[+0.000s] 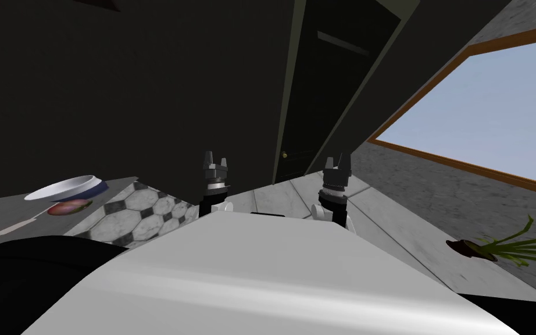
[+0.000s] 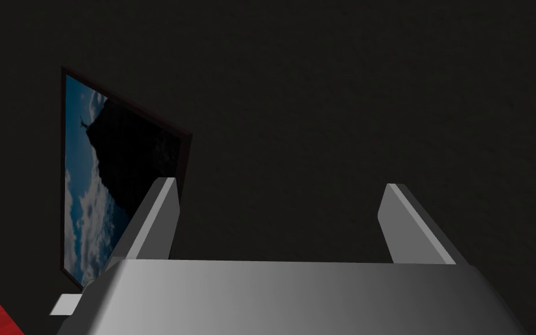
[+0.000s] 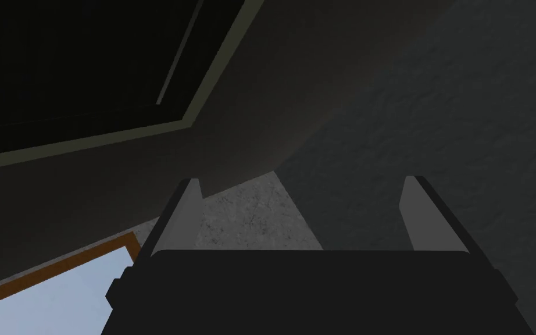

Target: Pull the door open

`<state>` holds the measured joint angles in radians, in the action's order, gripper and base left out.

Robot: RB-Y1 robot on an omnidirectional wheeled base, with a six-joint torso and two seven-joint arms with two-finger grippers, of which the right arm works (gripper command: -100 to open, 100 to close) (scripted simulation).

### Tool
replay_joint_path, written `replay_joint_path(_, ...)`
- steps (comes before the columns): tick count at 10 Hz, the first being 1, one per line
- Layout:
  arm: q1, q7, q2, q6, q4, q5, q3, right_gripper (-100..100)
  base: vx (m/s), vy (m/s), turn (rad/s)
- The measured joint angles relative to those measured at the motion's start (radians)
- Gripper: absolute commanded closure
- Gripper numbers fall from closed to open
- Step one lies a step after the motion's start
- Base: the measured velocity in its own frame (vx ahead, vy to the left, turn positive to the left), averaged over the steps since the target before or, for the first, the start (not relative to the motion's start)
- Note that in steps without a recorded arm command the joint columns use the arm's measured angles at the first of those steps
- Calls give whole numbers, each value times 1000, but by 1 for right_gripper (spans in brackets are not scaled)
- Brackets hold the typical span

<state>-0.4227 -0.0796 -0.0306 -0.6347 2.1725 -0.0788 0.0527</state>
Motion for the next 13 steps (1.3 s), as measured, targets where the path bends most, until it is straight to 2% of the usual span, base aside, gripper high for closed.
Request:
replay_joint_path(2,24,-40,-7,-22,-71,-14,-2,-100,85,-9,30)
replay_joint_path(3,36,-62,-10,-20,-93,-23,-4,-100,85,-15,29)
replay_joint_path(6,65,-126,-30,-44,-188,-42,2,-100,82,-15,23)
replay_joint_path(8,72,-156,-34,-51,-228,-53,-2,-100,62,-5,25)
replay_joint_path(13,116,-234,-54,-80,-355,-77,4,-100,55,-12,20)
